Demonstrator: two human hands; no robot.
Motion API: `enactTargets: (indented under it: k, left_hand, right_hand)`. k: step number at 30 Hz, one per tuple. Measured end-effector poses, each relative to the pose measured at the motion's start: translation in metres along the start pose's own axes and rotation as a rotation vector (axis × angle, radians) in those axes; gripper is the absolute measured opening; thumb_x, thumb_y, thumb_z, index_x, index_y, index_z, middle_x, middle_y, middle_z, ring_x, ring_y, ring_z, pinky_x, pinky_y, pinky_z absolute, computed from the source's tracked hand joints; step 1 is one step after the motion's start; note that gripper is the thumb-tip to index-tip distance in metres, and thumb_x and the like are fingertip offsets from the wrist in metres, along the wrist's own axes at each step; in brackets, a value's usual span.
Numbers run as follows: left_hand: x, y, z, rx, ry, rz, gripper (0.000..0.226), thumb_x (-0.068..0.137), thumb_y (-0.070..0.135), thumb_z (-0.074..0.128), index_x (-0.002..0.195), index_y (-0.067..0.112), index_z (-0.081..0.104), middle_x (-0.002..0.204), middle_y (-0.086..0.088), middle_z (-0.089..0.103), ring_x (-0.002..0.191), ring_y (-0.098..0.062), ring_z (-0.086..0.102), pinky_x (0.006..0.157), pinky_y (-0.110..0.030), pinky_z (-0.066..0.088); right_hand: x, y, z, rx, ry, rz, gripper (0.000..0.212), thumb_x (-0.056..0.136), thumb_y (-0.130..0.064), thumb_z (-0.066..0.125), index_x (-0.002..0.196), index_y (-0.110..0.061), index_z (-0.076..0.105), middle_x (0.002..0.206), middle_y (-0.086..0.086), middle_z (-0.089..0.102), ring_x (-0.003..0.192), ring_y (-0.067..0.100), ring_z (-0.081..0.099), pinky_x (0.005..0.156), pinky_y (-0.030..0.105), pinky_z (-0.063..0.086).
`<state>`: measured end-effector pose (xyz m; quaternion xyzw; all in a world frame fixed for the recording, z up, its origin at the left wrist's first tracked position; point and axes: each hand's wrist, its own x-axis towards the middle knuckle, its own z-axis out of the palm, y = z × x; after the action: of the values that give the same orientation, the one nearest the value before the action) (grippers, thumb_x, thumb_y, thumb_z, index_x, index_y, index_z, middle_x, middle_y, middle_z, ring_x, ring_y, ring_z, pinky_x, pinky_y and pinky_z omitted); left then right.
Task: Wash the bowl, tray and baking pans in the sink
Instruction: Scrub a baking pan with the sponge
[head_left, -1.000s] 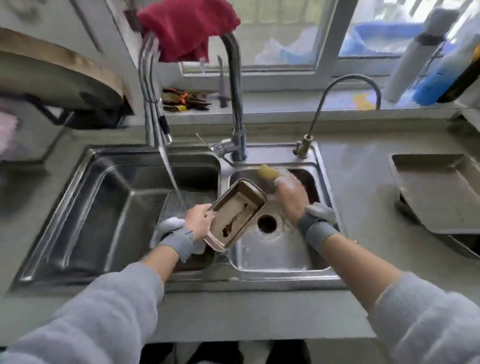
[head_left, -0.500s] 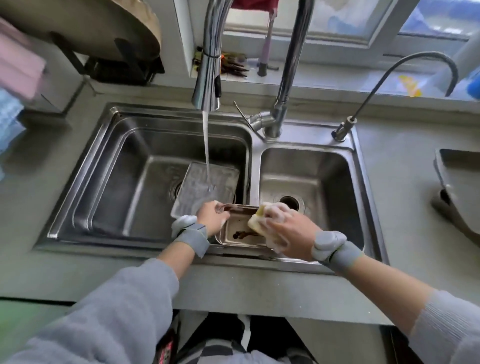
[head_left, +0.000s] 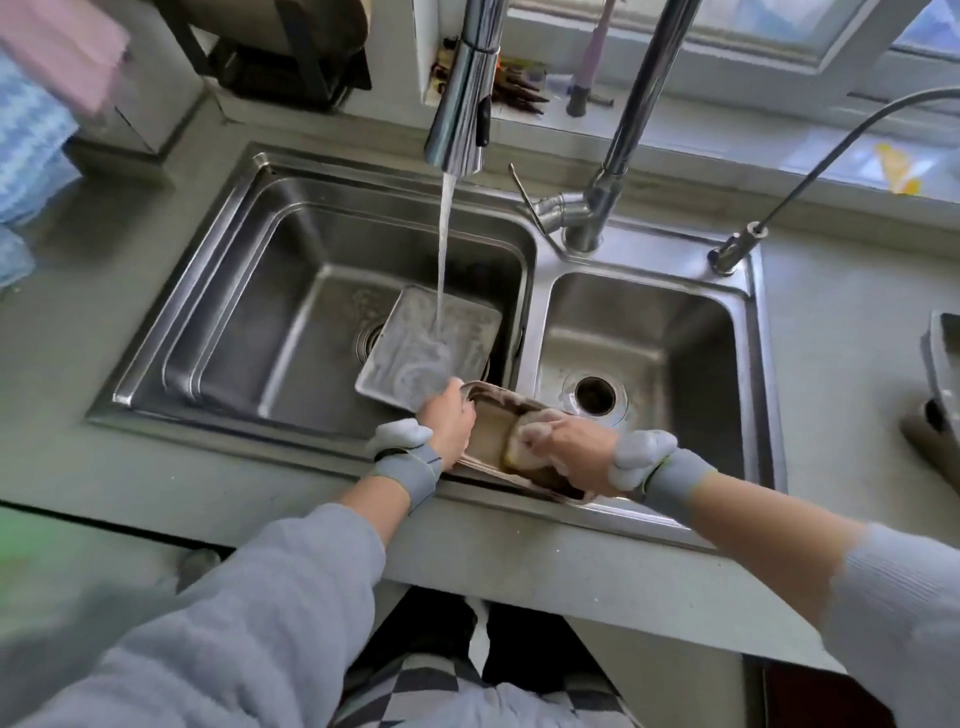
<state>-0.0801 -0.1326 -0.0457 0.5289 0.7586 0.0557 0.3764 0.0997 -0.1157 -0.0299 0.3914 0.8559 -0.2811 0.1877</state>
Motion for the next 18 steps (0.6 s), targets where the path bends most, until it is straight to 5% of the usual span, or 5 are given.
enactTargets:
  k: [4,7,10,13,18]
  left_hand:
    - [0.007,0.005,0.003,0.067,-0.011,-0.021,0.029,0.098,0.013,0.036,0.125,0.003,0.040,0.114,-0.026,0.059,0.103,-0.039,0.058,0.076,-0.038,0.044]
    - [0.004,0.000,0.004,0.178,-0.023,0.048,0.025,0.097,0.008,0.036,0.122,0.004,0.039,0.089,-0.018,0.059,0.087,-0.035,0.058,0.061,-0.031,0.036]
    - [0.001,0.003,0.009,0.191,0.027,0.081,0.032,0.096,0.005,0.040,0.128,0.006,0.036,0.081,-0.013,0.055,0.085,-0.034,0.057,0.062,-0.033,0.035]
    - [0.003,-0.001,0.010,0.183,0.061,0.151,0.033,0.093,0.006,0.040,0.125,0.013,0.039,0.094,-0.023,0.062,0.089,-0.040,0.061,0.068,-0.042,0.045]
    - [-0.001,-0.005,0.010,0.198,0.066,0.208,0.027,0.090,0.003,0.042,0.115,0.012,0.047,0.080,-0.017,0.053,0.073,-0.034,0.052,0.060,-0.036,0.038]
  right_hand:
    - [0.017,-0.029,0.010,0.004,0.037,-0.045,0.055,0.087,-0.004,0.047,0.139,-0.020,0.040,0.144,0.006,0.035,0.130,0.027,0.040,0.106,0.037,0.037]
    - [-0.005,-0.007,0.016,0.015,-0.104,-0.070,0.046,0.075,-0.014,0.038,0.109,-0.044,0.040,0.129,-0.009,0.034,0.109,0.024,0.055,0.092,0.042,0.048]
    - [-0.012,0.012,-0.004,-0.021,0.010,0.059,0.029,0.080,-0.012,0.043,0.100,-0.033,0.046,0.117,-0.009,0.038,0.111,0.022,0.052,0.094,0.038,0.044]
    - [0.001,-0.020,0.014,0.088,0.083,0.002,0.040,0.084,-0.013,0.055,0.124,-0.015,0.053,0.130,0.006,0.048,0.124,0.023,0.045,0.103,0.034,0.038]
    - [-0.027,0.019,0.005,-0.027,0.058,0.095,0.023,0.074,-0.026,0.048,0.096,-0.031,0.051,0.105,-0.005,0.054,0.096,0.021,0.057,0.083,0.033,0.049]
